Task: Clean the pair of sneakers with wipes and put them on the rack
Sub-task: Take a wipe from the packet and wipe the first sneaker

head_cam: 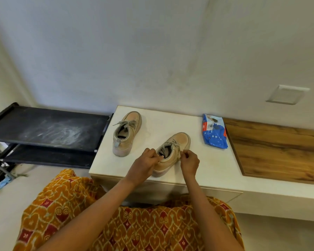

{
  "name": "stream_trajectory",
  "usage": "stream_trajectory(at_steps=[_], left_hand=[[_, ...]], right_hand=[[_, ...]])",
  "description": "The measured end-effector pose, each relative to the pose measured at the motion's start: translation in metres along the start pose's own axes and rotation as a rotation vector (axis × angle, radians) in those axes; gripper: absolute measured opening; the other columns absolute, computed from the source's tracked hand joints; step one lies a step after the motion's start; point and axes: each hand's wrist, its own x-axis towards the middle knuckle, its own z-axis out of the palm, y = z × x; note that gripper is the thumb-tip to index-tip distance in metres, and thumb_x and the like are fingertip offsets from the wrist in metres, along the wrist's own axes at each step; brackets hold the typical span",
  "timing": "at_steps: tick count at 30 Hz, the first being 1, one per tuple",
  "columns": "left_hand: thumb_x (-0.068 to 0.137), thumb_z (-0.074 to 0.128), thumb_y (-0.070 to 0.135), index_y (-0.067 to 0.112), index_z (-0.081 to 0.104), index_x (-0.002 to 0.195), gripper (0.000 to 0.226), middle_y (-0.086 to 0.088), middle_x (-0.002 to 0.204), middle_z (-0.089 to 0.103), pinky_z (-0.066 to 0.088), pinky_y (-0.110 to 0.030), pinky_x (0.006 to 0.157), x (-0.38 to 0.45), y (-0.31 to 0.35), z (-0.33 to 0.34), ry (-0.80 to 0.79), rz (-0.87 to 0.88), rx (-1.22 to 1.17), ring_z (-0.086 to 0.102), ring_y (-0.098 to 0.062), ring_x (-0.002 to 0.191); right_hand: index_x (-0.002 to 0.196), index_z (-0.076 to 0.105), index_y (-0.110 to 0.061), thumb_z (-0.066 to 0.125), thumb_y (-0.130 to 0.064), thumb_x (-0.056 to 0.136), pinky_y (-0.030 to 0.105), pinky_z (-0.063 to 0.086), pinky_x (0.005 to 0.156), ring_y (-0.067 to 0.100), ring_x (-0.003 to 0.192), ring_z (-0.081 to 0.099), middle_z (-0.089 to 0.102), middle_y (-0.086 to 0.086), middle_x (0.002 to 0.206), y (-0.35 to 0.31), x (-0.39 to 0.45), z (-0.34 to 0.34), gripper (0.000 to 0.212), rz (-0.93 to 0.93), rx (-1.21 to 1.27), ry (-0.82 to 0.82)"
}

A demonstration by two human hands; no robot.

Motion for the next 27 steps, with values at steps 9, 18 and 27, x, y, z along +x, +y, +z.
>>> stream_trajectory(at_steps=[9,18,27], left_hand=[[0.075,0.073,0.006,0.009,0.071,0.094,0.020,-0.006,0.082,0.057,0.045,-0.024,0.049,0.020,0.006,0.004,0.021,-0.002,0.066,0.051,-0.019,0.077],[0.068,0.080,0.012,0.011,0.074,0.081,0.015,-0.007,0.073,0.063,0.040,-0.025,0.052,0.078,0.017,0.020,-0.007,-0.027,0.242,0.056,-0.023,0.061],[0.070,0.078,0.011,0.011,0.073,0.083,0.014,-0.009,0.080,0.066,0.045,-0.025,0.056,0.103,0.035,0.041,0.012,-0.004,0.162,0.061,-0.025,0.065]], right_hand=[[0.101,0.069,-0.009,0.059,-0.013,0.090,0.013,0.049,0.072,0.016,0.085,0.064,0.070,0.005,0.092,0.012,-0.045,-0.002,0.015,-0.084,0.310,-0.089],[0.098,0.065,-0.016,0.050,-0.005,0.094,0.027,0.055,0.077,0.017,0.088,0.064,0.068,0.004,0.096,0.006,-0.022,-0.021,0.019,0.110,0.702,-0.091],[0.121,0.058,-0.012,0.045,-0.013,0.097,0.030,0.046,0.083,0.018,0.097,0.059,0.064,0.007,0.112,0.009,-0.021,-0.033,0.028,0.425,1.208,-0.209]])
